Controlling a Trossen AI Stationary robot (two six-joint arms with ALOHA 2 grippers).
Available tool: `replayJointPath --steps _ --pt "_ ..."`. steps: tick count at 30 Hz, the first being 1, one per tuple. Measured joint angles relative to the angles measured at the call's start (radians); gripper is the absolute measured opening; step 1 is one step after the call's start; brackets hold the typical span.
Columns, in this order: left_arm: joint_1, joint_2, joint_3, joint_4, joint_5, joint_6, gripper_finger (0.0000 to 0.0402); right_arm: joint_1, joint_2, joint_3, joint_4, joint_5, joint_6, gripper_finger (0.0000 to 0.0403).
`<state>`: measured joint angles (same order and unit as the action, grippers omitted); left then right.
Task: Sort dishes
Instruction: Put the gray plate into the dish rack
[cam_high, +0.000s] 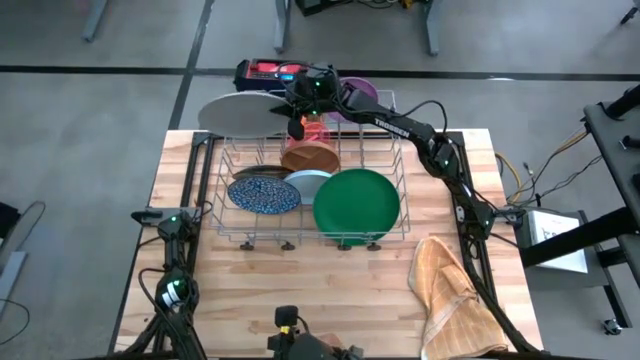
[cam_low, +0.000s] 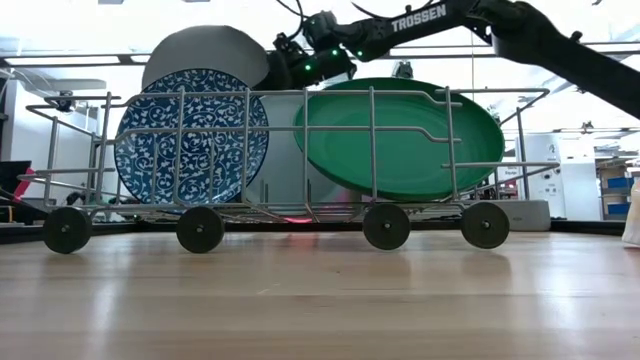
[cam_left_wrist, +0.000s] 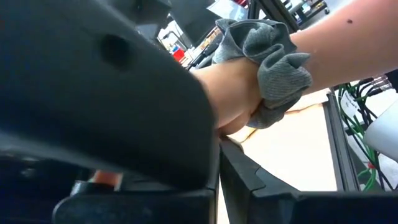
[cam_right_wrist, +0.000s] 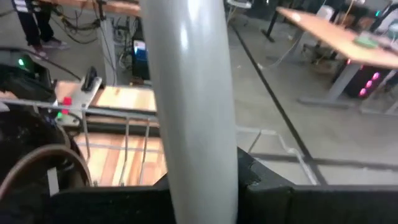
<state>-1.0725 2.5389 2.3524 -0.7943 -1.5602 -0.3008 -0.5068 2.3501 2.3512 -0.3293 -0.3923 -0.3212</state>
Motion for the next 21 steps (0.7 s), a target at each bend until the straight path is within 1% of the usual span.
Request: replayJointPath --steps 4,21 --pt "0.0 0.0 0.0 0.0 0.0 0.0 0.0 0.001 0.0 0.0 -0.026 0.0 -0.022 0.0008" --pt "0.001 0.0 0.0 0.001 0.0 -0.015 0.0 0.0 0.0 0.0 -0.072 0.002 -0.001 0.0008"
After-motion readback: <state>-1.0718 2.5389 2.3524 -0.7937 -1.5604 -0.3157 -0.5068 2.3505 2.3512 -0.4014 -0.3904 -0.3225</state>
